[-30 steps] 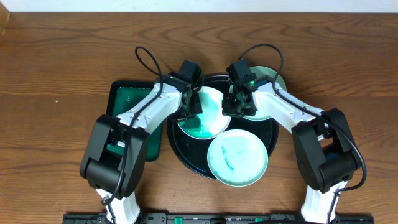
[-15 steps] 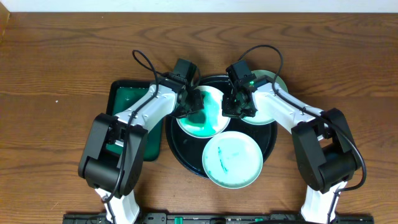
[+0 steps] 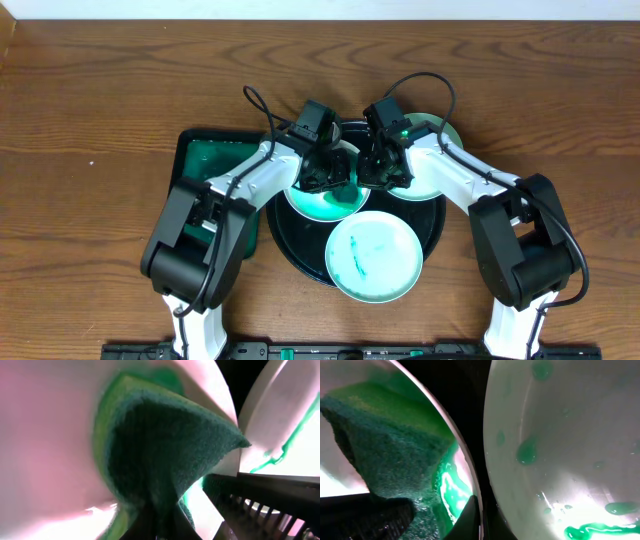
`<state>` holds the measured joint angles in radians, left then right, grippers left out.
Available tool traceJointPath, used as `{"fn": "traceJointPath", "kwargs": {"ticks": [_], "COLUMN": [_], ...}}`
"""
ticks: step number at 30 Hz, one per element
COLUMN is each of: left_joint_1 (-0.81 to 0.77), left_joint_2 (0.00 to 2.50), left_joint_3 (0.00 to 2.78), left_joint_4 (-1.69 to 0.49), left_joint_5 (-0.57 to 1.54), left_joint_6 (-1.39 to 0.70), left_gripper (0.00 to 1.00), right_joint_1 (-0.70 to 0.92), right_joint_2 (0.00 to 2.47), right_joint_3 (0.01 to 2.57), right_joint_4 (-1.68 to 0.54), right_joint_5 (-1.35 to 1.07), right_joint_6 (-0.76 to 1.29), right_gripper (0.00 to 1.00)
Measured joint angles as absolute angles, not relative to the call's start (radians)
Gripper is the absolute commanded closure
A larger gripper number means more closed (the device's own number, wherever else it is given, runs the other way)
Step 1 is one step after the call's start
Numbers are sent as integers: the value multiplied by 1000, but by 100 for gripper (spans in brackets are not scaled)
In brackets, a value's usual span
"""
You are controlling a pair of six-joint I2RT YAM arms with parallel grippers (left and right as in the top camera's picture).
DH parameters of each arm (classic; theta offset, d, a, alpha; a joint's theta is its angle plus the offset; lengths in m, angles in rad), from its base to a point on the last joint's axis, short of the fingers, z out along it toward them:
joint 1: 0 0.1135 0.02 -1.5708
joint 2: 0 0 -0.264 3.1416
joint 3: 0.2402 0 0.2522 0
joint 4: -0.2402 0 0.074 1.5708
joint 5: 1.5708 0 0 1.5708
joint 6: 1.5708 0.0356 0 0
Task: Clean dirty plates on tray and stack at the side
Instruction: 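Scrub the white plate with the sponge while right gripper holds it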
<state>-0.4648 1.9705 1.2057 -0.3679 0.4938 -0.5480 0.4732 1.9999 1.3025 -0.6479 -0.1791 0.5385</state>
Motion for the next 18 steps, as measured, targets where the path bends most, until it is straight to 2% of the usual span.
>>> {"fn": "traceJointPath", "kwargs": {"ticks": [10, 18], "left_joint_1": [-459, -451], "left_joint_2": [1990, 1990], "left_joint_3": [1206, 1218], "left_joint_4": [-356, -400], "left_joint_5": [618, 599], "left_joint_6": [-470, -465], "left_gripper": [93, 93], "right_joint_1": [473, 473], "right_joint_2": [2000, 2000], "right_joint_3": [1303, 1303], "right_joint_4": [-648, -648], "right_joint_5": [-179, -179], "right_joint_6": [538, 538], "right_gripper": [99, 99]}}
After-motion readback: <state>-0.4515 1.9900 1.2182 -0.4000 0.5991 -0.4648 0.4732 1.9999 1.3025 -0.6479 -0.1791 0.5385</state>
